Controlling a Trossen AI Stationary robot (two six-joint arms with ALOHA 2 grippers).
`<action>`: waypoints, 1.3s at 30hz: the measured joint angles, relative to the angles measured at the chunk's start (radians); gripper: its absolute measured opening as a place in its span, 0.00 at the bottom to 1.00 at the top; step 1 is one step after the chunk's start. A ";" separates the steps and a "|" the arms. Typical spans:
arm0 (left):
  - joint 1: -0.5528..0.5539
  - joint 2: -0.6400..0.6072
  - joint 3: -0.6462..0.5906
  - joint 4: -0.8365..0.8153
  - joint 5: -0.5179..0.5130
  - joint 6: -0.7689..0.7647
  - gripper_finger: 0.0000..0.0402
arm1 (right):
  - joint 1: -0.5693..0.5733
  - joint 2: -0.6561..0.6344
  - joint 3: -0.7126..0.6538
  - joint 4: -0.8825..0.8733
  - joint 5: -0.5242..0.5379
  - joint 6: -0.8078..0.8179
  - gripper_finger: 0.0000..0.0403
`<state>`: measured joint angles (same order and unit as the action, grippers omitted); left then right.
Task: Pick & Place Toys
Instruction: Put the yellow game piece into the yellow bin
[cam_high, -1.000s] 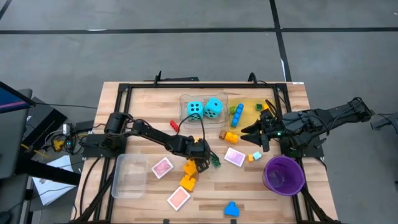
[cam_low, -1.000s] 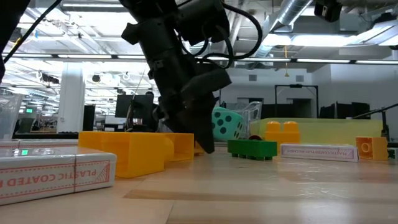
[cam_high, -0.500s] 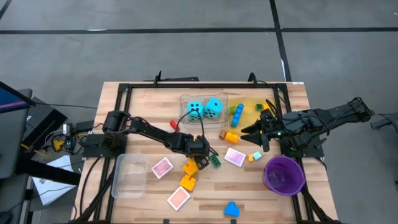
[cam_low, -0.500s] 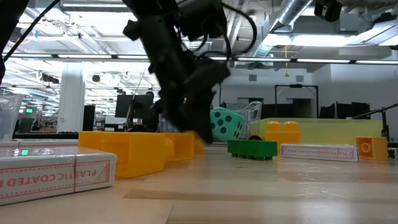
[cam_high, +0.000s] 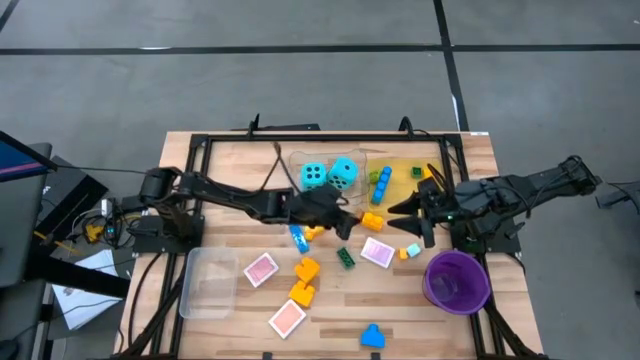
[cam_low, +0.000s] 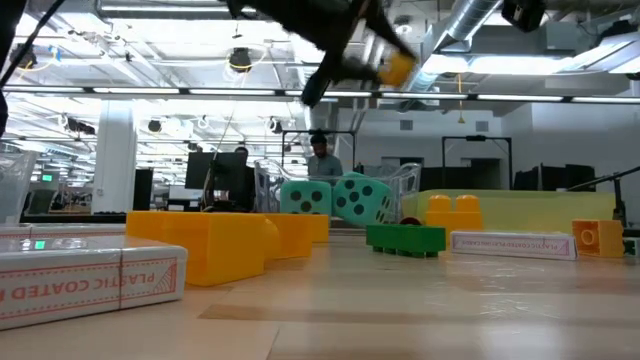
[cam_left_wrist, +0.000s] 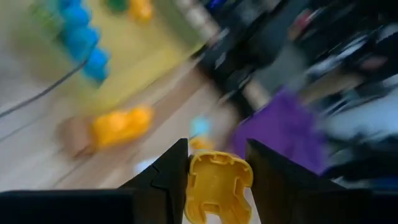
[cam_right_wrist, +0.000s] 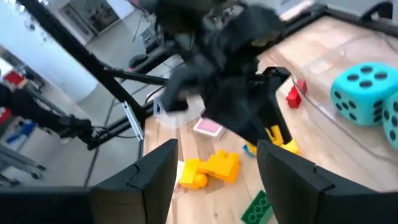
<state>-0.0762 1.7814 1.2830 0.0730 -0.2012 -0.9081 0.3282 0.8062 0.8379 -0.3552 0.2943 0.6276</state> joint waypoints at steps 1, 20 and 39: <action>0.000 -0.006 0.000 0.028 0.004 -0.016 0.32 | 0.007 0.000 0.000 0.003 0.011 -0.017 0.53; 0.003 -0.008 0.000 0.355 0.041 -0.258 0.32 | 0.212 0.043 0.001 0.273 0.496 -0.628 0.63; 0.005 -0.008 0.000 0.511 0.036 -0.313 0.32 | 0.183 0.166 0.000 0.322 0.519 -0.662 0.74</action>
<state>-0.0708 1.7737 1.2831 0.5844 -0.1650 -1.2208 0.5115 0.9719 0.8383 -0.0333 0.8135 -0.0346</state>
